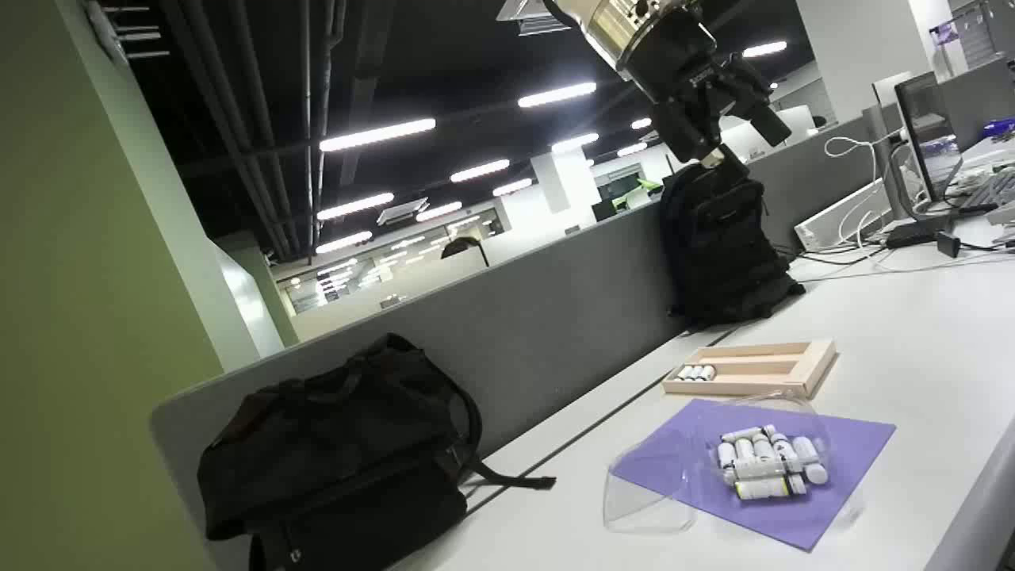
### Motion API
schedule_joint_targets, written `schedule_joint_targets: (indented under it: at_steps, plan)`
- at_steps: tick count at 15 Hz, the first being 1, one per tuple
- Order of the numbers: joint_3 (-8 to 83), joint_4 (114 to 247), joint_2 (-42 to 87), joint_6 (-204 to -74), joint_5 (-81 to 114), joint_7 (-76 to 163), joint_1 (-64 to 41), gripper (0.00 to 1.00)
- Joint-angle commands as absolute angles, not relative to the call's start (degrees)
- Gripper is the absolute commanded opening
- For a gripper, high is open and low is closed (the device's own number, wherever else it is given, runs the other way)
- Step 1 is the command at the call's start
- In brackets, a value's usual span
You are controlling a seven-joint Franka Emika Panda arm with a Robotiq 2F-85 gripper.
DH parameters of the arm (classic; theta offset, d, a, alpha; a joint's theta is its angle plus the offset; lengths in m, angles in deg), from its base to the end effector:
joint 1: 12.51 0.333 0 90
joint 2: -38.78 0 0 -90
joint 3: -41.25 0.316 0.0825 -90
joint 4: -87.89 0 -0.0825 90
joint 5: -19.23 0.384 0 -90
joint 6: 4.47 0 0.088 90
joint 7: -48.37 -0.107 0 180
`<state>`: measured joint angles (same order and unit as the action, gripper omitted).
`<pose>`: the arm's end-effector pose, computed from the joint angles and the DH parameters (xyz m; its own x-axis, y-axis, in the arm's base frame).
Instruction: Remove one bottle and put it in the wooden box
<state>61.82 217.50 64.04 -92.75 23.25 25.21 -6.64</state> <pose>0.3423 0.1931 0.4991 0.9701 -0.0300 -0.2409 0.0176 -0.9810 0.1932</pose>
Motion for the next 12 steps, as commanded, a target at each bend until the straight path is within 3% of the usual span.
schedule_joint_targets:
  at_steps: [1,8,12]
  plan:
    - [60.62,217.44,63.77,-92.77,22.81,24.72,-5.22,1.0]
    - [60.62,217.44,63.77,-92.83,22.81,24.73,-5.22,1.0]
    - [57.79,221.09,60.11,-107.84,13.38,31.53,-7.07,1.0]
